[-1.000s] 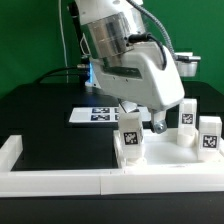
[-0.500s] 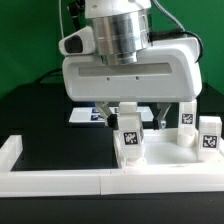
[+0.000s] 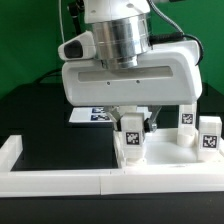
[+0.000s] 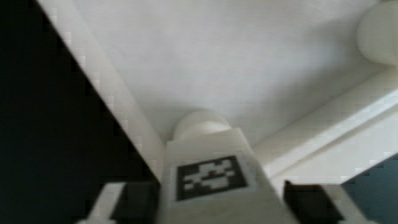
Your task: Assemble square table
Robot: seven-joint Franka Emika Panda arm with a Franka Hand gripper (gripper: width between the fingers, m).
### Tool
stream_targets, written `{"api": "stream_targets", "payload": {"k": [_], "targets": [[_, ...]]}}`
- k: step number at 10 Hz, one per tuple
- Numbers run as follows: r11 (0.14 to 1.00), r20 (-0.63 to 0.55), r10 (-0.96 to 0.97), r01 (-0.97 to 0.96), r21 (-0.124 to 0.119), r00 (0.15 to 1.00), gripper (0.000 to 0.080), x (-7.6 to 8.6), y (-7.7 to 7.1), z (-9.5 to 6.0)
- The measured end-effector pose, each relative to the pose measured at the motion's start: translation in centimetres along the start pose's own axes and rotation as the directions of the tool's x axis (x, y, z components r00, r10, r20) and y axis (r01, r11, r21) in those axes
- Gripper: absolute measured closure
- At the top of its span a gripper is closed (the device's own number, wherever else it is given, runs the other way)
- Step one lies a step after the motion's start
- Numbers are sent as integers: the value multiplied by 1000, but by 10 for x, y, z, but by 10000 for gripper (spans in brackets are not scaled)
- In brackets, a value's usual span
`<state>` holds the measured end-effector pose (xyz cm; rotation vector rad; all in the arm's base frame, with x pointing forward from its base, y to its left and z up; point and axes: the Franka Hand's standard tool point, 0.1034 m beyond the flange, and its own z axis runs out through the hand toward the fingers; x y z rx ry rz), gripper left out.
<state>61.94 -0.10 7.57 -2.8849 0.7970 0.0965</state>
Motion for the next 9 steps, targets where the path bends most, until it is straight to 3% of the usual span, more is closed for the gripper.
{"api": "stream_targets", "payload": {"k": [1, 5, 7, 8, 9], "targets": [[999, 1, 40, -40, 1, 999, 511, 0, 0, 0], [947, 17, 320, -321, 22, 947, 511, -2, -5, 1], [727, 78, 675, -680, 95, 733, 509, 0, -7, 3], [596, 132, 785, -796, 105, 605, 509, -2, -12, 4], [503, 148, 846, -859, 96, 512, 509, -3, -18, 5]]}}
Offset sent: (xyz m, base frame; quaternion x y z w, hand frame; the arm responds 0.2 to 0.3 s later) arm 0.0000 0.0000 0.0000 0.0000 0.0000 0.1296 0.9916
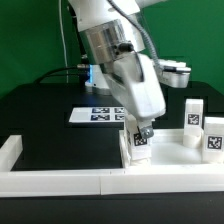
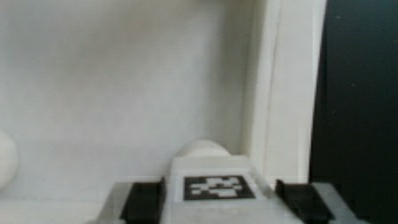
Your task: Assemble square table
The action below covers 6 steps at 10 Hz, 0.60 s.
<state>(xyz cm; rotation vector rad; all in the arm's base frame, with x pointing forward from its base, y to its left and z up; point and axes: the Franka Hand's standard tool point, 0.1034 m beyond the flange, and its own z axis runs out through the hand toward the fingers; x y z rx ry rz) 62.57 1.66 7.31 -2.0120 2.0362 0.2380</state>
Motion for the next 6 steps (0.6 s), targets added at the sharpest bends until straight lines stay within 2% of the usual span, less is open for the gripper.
{"api": "stream_targets", "payload": {"k": [2, 3, 4, 5, 6], "targets": [[992, -4, 126, -126, 5, 992, 509, -3, -2, 2], [996, -4, 94, -94, 4, 996, 509, -3, -1, 2], [997, -4, 72, -72, 4, 997, 458, -4, -1, 2], [998, -4, 63, -63, 4, 998, 277, -3, -1, 2], [987, -10, -154, 154, -38, 988, 277, 0, 2, -1]]}}
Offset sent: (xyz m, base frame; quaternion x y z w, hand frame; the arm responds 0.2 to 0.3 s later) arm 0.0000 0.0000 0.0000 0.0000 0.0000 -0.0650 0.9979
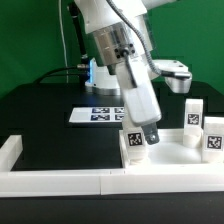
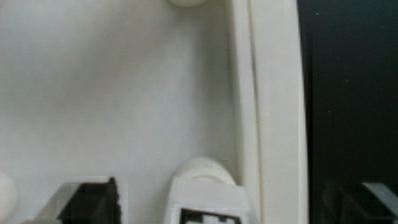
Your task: Assemble square table
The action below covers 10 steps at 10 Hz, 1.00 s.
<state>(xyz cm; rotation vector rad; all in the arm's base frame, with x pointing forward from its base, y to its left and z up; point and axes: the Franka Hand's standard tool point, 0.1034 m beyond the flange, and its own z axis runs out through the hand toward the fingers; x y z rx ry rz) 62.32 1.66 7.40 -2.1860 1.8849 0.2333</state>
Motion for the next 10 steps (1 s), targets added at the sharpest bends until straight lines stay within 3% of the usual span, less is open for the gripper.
{"api": "stream_targets", "payload": {"k": [1, 2, 5, 8, 9, 10], "targets": [[983, -9, -176, 176, -50, 984, 174, 1, 0, -5], [982, -14, -187, 186, -29, 982, 157, 1, -3, -3], [889, -5, -457, 456, -36, 890, 151, 2, -2, -3], [620, -53, -785, 778, -101, 618, 150, 9, -8, -7], [579, -64, -815, 808, -108, 575, 150, 4, -11, -5], [596, -65, -803, 797, -99, 592, 263, 6, -11, -6]]}}
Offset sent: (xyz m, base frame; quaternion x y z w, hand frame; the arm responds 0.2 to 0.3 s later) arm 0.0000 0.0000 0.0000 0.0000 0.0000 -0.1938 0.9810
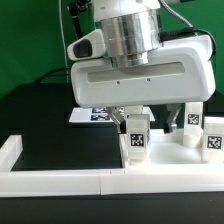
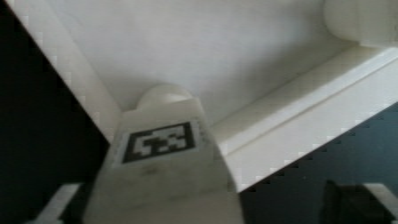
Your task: Assemble square table
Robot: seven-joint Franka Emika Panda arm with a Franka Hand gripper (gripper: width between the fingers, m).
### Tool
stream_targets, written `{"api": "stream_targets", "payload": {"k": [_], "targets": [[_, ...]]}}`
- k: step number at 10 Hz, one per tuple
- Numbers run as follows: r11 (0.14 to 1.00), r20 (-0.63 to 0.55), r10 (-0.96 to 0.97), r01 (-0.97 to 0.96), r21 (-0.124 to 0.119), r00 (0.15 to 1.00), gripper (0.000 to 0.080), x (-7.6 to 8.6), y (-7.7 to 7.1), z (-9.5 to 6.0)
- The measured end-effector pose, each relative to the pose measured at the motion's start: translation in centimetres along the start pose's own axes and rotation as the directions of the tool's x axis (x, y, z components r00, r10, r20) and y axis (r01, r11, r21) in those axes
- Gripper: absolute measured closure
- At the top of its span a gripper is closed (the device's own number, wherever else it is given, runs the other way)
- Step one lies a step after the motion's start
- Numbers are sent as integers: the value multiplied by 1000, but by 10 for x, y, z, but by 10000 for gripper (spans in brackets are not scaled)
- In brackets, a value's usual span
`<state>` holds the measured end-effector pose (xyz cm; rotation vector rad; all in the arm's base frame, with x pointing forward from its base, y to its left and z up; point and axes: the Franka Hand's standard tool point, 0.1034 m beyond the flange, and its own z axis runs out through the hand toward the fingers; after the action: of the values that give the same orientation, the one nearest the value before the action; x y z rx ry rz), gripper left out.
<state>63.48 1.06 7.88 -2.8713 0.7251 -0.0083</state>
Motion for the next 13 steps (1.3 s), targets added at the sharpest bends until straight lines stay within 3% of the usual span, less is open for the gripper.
{"api": "stream_targets", "payload": {"k": [1, 2, 3, 6, 7, 8, 9, 10, 11, 12, 13], "targets": [[1000, -1, -1, 1, 0, 1000, 398, 0, 1, 0], [1000, -2, 30, -30, -5, 1000, 398, 1, 4, 0], [991, -3, 131, -131, -7, 991, 488, 2, 7, 0], [946, -4, 324, -324, -10, 946, 496, 2, 10, 1], [889, 3, 457, -457, 5, 889, 499, 3, 13, 2], [744, 26, 666, -667, 40, 745, 499, 1, 13, 3], [608, 51, 790, -792, 50, 610, 500, 0, 12, 4], [525, 65, 847, -849, 63, 528, 499, -1, 12, 4], [533, 58, 842, -843, 72, 537, 499, -3, 13, 5], [568, 55, 819, -820, 74, 572, 411, -2, 13, 6], [645, 43, 761, -762, 51, 647, 267, -4, 12, 5]]}}
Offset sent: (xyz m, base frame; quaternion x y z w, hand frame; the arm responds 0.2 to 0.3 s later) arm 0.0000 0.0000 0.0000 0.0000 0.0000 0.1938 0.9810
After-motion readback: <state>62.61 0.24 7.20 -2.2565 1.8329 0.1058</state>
